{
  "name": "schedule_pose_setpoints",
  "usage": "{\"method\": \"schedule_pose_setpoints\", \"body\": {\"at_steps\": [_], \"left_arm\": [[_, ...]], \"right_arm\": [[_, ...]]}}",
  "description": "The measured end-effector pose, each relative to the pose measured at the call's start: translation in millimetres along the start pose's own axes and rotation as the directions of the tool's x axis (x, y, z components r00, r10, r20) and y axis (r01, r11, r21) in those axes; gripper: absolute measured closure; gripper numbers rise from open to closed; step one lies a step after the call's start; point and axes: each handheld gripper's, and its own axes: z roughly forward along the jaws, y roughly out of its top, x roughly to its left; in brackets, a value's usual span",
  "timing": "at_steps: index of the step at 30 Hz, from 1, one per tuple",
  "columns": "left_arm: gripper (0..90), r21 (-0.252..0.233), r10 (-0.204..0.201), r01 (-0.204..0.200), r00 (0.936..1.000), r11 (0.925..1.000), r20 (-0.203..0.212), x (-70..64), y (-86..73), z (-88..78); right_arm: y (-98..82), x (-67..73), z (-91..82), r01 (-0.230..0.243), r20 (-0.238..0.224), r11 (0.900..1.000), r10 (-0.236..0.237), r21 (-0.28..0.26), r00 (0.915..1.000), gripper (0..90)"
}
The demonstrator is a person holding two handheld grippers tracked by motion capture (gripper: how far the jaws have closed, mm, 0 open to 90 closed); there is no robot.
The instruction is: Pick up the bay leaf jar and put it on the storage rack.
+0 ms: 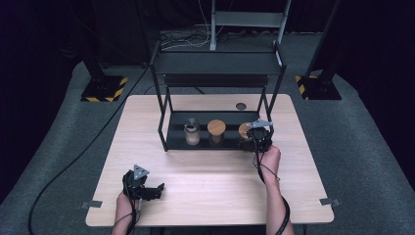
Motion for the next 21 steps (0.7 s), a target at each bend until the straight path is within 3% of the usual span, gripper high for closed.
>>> {"method": "schedule_pose_setpoints", "body": {"at_steps": [21], "left_arm": [[0.2, 0.0, 0.0, 0.0, 1.0, 1.0, 0.0, 0.0, 0.0, 0.0]], "right_arm": [[2.9, 0.4, 7.4, -0.017, -0.002, 1.0, 0.017, -0.012, 0.9999, 25.0]]}}
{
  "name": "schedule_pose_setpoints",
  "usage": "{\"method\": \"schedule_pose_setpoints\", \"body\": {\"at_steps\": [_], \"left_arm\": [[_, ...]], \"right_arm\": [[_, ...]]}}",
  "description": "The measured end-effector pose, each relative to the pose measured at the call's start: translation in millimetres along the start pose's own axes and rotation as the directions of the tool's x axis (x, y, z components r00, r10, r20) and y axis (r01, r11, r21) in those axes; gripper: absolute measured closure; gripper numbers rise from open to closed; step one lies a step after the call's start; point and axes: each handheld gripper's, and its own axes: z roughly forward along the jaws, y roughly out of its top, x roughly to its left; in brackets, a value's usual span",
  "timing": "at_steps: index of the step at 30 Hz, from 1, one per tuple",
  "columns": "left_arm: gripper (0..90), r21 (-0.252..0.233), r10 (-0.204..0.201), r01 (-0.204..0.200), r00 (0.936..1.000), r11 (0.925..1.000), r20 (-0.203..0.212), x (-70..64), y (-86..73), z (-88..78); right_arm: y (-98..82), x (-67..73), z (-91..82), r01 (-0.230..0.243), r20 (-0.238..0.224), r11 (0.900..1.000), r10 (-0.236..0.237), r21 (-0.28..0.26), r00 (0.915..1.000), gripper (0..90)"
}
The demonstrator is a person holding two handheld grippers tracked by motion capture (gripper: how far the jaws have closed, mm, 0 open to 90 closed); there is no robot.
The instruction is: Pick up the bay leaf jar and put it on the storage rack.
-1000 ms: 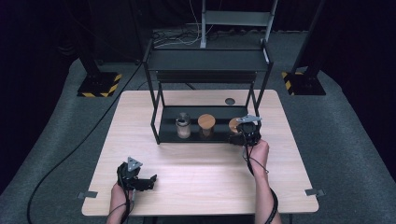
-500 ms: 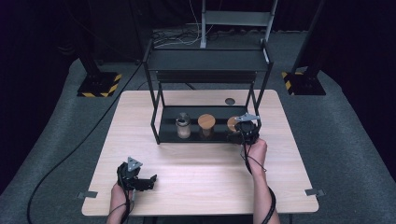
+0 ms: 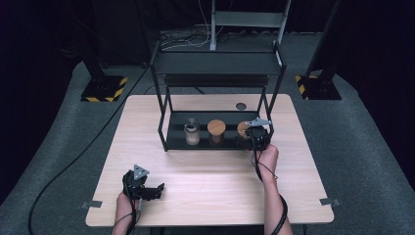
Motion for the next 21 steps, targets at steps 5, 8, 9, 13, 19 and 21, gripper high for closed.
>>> {"method": "schedule_pose_setpoints", "body": {"at_steps": [5, 8, 9, 13, 19, 21], "left_arm": [[0.2, 0.0, 0.0, 0.0, 1.0, 1.0, 0.0, 0.0, 0.0, 0.0], [0.2, 0.0, 0.0, 0.0, 1.0, 1.0, 0.0, 0.0, 0.0, 0.0], [0.2, 0.001, 0.0, 0.0, 1.0, 1.0, 0.0, 0.0, 0.0, 0.0], [0.2, 0.0, 0.0, 0.0, 1.0, 1.0, 0.0, 0.1, 0.0, 0.0], [0.2, 0.0, 0.0, 0.0, 1.0, 1.0, 0.0, 0.1, 0.0, 0.0], [0.2, 0.001, 0.0, 0.0, 1.0, 1.0, 0.0, 0.0, 0.0, 0.0]], "right_arm": [[1.3, 0.2, 0.9, -0.001, -0.001, 1.0, 0.001, -0.005, 1.0, 25.0], [2.5, 0.5, 1.8, 0.004, 0.001, 1.0, -0.004, -0.004, 1.0, 25.0], [2.9, 0.6, 2.1, 0.004, 0.001, 1.0, -0.004, -0.003, 1.0, 25.0], [4.7, -0.2, 2.2, 0.004, 0.005, 1.0, -0.004, -0.003, 1.0, 25.0], [6.9, -0.8, 2.6, 0.004, 0.006, 1.0, -0.004, -0.007, 1.0, 25.0], [7.7, -1.2, 3.1, 0.003, 0.006, 1.0, -0.002, -0.008, 1.0, 25.0]]}}
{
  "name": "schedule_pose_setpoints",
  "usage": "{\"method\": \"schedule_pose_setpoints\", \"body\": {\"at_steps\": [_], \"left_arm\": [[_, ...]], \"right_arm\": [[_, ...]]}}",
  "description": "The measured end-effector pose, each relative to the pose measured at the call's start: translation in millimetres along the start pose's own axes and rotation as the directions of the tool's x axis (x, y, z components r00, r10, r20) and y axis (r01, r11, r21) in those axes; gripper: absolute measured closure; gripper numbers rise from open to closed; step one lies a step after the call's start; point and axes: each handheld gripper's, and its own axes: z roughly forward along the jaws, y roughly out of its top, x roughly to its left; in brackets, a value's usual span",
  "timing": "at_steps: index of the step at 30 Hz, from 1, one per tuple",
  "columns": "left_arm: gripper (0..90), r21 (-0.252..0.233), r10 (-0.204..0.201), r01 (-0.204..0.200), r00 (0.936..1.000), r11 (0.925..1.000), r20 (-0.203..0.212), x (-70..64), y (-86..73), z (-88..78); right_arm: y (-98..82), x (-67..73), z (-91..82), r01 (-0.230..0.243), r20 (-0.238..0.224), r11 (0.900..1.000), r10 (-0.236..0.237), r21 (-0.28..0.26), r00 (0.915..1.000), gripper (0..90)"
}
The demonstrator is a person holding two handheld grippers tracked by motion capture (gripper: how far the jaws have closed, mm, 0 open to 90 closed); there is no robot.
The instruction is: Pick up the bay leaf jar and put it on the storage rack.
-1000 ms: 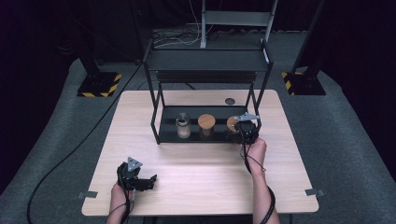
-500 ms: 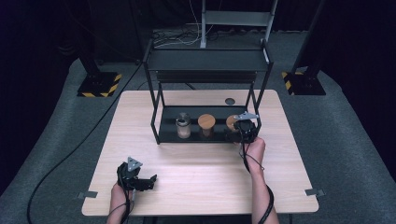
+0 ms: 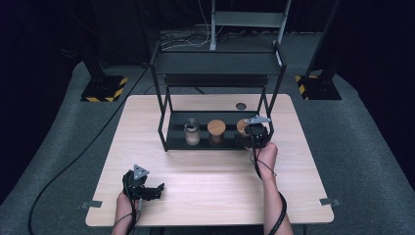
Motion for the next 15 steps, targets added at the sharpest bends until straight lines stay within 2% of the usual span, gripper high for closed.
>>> {"method": "schedule_pose_setpoints", "body": {"at_steps": [15], "left_arm": [[0.2, 0.0, 0.0, 0.0, 1.0, 1.0, 0.0, 0.0, 0.0, 0.0]], "right_arm": [[1.9, -0.4, 3.8, -0.01, 0.005, 1.0, 0.01, -0.005, 0.9999, 25.0]]}}
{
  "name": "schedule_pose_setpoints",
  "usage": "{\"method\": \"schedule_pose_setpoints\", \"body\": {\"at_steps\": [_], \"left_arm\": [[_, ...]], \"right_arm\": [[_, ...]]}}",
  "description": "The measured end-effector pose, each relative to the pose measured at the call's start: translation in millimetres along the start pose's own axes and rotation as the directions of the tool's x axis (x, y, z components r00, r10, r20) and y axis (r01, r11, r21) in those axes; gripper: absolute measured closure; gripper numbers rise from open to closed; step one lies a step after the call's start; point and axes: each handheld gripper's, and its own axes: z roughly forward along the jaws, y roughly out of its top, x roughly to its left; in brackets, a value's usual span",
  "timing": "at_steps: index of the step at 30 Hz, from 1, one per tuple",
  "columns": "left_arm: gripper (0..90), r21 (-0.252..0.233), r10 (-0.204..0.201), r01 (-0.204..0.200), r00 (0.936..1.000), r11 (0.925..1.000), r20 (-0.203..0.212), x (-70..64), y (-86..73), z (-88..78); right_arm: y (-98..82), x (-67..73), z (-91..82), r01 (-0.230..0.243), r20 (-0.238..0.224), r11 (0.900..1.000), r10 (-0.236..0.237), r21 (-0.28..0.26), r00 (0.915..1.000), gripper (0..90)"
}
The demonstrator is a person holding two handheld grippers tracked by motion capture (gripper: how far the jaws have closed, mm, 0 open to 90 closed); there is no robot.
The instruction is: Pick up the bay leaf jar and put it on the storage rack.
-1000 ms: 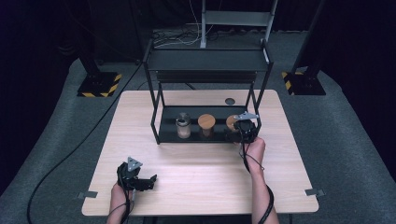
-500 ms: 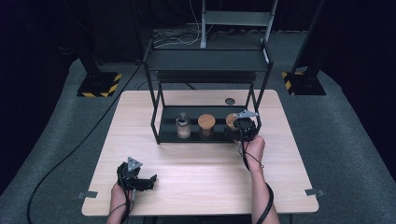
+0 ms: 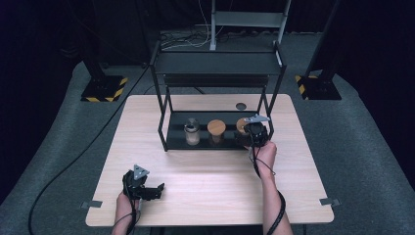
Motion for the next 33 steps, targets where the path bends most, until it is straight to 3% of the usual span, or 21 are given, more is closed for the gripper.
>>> {"method": "schedule_pose_setpoints", "body": {"at_steps": [33], "left_arm": [[0.2, -0.001, 0.0, 0.0, 1.0, 1.0, 0.0, 0.0, 0.0, 0.0]], "right_arm": [[-1.6, -4.1, 14.4, -0.019, 0.018, 1.0, 0.019, 0.012, 0.9997, 25.0]]}}
